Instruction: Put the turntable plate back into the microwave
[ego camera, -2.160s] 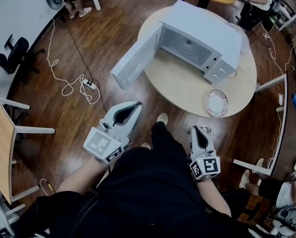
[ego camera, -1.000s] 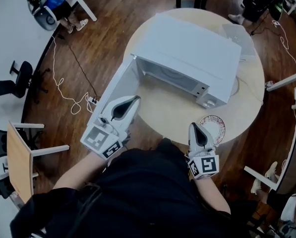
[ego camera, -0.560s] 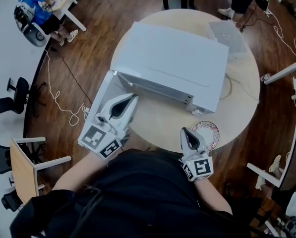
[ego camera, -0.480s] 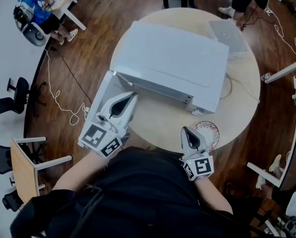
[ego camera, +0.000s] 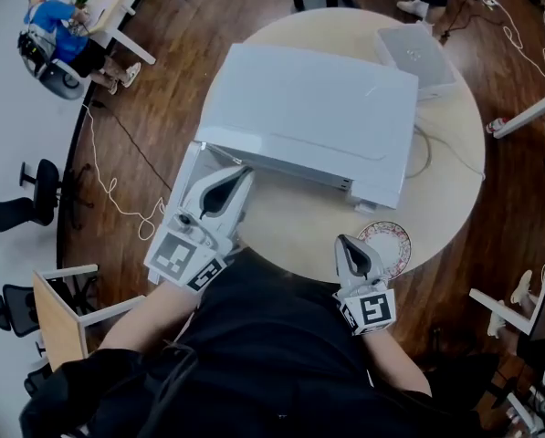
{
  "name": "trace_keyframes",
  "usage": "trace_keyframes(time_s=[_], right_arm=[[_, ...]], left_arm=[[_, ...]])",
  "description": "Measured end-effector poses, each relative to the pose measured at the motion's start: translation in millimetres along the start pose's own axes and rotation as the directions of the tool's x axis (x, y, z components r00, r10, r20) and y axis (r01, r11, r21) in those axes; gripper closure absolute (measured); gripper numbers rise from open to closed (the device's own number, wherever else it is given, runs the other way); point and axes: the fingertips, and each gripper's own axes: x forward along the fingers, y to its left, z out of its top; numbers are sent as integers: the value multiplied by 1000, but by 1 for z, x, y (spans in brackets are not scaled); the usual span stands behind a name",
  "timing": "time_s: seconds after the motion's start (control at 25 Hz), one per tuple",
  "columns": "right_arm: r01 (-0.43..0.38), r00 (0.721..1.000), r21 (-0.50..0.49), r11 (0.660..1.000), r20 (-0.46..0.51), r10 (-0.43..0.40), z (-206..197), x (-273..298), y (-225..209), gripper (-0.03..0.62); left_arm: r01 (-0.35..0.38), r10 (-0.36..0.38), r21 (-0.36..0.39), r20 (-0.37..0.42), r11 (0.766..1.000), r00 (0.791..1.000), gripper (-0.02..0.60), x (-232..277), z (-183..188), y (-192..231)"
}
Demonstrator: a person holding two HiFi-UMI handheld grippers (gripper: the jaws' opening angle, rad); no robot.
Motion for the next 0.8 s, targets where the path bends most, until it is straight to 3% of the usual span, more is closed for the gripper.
trace_keyframes(time_s=[0.16,0.36,0.64,0.8], right_arm=[[41,999,13,999,-6,-41,-3,-4,2,592],[98,995,-22,995,-14,-99,1,-1,6,592],[251,968,-53,967,-7,-251,16,6,-11,592],[285,959,-61,957,6,-285,27,19,-1,592]], left_arm=[[-9,9,22,19,1000,1000,577,13,12,13],[42,-44,38,40,998,998,577,17,17,24],[98,-97,-25,46,995,994,577,30,8,52],[159,-158,-33,41,987,987,577,27,-3,60]])
